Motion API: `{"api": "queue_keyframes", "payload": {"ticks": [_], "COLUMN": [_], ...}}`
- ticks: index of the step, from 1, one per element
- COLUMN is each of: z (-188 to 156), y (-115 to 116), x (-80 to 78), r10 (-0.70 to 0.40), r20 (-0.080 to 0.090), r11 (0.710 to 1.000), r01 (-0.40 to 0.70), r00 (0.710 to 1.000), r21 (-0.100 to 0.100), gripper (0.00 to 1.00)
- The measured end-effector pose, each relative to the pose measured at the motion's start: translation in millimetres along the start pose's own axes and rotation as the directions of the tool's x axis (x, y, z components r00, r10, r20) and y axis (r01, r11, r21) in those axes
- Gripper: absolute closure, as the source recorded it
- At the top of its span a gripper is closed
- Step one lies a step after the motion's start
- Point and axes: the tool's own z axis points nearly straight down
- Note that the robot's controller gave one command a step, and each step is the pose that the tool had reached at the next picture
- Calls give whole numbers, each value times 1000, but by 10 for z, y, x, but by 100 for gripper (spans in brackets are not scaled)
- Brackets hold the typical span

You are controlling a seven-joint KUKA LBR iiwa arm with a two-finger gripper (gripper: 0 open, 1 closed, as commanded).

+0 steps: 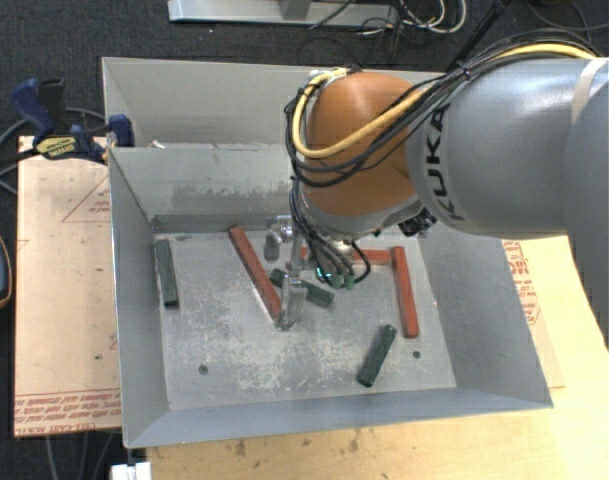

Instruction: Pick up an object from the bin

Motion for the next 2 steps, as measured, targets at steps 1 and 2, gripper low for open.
{"api": "queue_keyframes", "payload": {"ticks": [1,2], "z": [1287,1272], "y": [-514,-504], "x": [-343,-357], "r10": [65,66], "r20": [5,10], "r11": [998,998], "r01": [-65,-66], "r00": [998,998], "r21": [0,-3], "gripper": [0,0]}}
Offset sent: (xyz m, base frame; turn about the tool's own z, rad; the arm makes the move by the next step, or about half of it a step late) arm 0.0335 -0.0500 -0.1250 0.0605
